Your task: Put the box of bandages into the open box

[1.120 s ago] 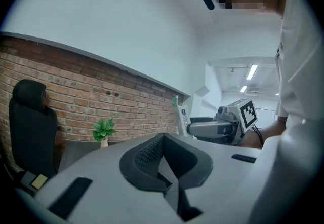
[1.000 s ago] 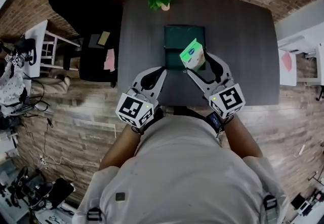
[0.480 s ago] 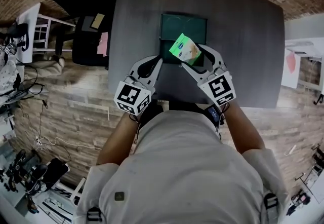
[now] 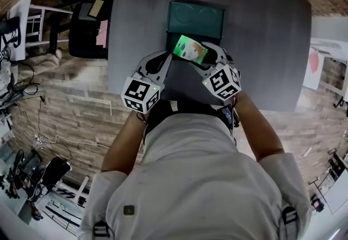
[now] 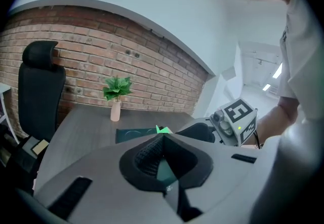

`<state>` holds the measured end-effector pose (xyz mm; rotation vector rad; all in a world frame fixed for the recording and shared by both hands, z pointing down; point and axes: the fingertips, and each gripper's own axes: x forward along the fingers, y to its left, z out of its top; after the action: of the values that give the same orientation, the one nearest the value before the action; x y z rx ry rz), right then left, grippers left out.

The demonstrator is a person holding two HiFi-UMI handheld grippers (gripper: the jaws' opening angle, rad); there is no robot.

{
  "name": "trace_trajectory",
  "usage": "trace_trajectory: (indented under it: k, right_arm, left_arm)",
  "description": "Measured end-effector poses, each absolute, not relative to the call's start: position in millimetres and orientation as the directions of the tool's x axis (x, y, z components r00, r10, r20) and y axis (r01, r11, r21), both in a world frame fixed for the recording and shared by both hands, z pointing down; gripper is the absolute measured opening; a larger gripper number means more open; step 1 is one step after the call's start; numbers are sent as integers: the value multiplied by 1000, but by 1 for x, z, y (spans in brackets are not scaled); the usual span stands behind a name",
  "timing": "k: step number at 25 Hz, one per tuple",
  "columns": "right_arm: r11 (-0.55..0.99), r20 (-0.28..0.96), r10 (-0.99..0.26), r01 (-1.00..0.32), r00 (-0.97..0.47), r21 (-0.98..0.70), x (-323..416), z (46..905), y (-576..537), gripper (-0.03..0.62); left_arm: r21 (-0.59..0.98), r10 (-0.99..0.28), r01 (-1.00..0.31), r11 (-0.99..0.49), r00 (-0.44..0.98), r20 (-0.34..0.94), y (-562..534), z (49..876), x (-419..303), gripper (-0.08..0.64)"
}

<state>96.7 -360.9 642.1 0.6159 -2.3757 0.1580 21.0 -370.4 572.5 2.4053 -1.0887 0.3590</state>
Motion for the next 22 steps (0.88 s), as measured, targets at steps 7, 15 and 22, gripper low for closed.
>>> trace_trajectory:
  k: [7,15,22]
  right_arm:
    - [929,726,-314,-357,-611,101,96,699,-362,298]
    - [959,811,-258,-242,-526,148,98,751,-358,298]
    - [968,858,-238,-178,-456,174,102,778,-359,298]
  left_arm:
    - [330,-609,-761,-559,647,459,-374,607,26,15]
    - [338,-591,-771,-540,633,500,-375,635,26,15]
    - [340,-589,-777,-530,626,512,-371,642,25,15]
